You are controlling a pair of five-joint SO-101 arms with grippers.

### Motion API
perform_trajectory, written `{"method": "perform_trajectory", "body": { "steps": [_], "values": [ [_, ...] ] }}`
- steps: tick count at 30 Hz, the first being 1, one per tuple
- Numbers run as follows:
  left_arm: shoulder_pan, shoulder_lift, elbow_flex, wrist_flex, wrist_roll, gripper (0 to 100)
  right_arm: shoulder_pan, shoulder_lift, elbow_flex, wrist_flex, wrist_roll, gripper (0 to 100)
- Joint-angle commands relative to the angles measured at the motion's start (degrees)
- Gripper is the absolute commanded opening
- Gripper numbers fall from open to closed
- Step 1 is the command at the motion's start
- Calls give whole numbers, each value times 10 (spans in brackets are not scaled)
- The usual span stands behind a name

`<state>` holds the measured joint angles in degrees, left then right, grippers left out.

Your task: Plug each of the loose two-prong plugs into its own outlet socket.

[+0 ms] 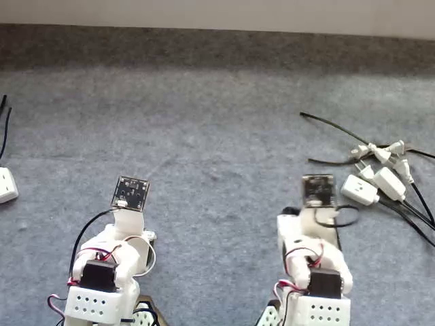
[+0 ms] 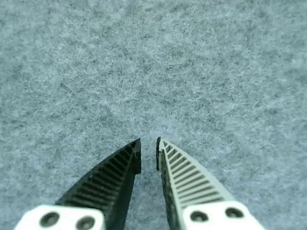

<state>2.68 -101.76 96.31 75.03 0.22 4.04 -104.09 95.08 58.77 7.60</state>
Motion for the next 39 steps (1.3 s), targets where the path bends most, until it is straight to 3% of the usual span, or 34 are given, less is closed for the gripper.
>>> {"method": "perform_trajectory", "body": {
  "steps": [1,4,8,10,16,19,24,28,39],
  "values": [
    [-6,1,8,2,4,75,194,-7,-35,-115,1,6],
    [-7,1,8,2,4,75,219,2,-20,-276,-5,17],
    [-6,1,8,2,4,75,188,58,-81,-235,79,191],
    [-6,1,8,2,4,75,191,122,-121,-207,83,260],
    [-6,1,8,2,4,75,258,443,-382,-191,84,252],
    [-6,1,8,2,4,75,274,633,-564,-124,110,252],
    [-6,1,8,2,4,75,260,956,-865,75,287,252],
    [-6,1,8,2,4,75,252,1192,-1077,195,371,252],
    [-6,1,8,2,4,75,256,1622,-1538,362,421,249]
  ]
}}
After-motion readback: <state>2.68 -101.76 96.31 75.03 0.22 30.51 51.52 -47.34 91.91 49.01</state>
